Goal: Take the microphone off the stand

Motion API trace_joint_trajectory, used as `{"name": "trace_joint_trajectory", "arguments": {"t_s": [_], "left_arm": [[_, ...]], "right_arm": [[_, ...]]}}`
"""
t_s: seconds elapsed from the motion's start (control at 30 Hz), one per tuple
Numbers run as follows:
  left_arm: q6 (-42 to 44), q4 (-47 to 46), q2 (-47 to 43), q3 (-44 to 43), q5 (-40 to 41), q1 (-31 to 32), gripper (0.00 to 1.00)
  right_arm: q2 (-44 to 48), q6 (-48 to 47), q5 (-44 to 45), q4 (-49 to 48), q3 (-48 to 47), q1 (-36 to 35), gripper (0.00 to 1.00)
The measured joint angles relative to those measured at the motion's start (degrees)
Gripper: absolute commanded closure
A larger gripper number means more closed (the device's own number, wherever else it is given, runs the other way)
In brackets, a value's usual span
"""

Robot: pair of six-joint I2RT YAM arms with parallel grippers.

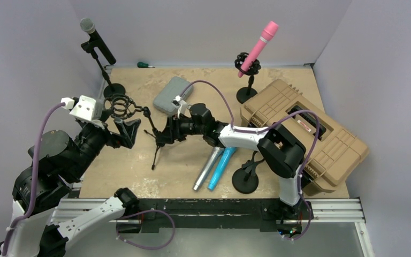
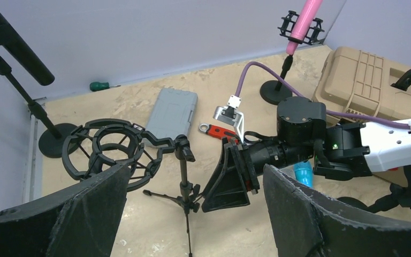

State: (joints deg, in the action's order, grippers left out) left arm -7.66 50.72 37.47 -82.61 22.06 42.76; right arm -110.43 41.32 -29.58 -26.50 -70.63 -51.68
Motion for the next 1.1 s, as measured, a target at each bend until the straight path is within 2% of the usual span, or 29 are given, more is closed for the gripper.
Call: {"name": "trace_joint_trajectory", "arguments": {"t_s": [0.57,0.67,0.93,1.1], "left_arm": [[-0.3,0.0,0.0,0.0,-0.7,0.0,0.08],[-0.3,0.0,0.0,0.0,-0.7,0.0,0.08],[-0.3,0.0,0.1,0.0,-0.7,0.0,0.08],[-0.3,0.0,0.2,0.0,-0.7,0.0,0.08]], "right_arm": [[-4.0,0.3,0.1,0.4,-4.9,0.8,0.54],[-4.3,0.0,0.1,0.5,-5.5,0.8,0.63],[-4.5,-2.9,2.3,3.3,-6.6,0.8,1.0],[-4.4,-8.7,8.0,7.8,-9.4,-0.4,1.0]]}}
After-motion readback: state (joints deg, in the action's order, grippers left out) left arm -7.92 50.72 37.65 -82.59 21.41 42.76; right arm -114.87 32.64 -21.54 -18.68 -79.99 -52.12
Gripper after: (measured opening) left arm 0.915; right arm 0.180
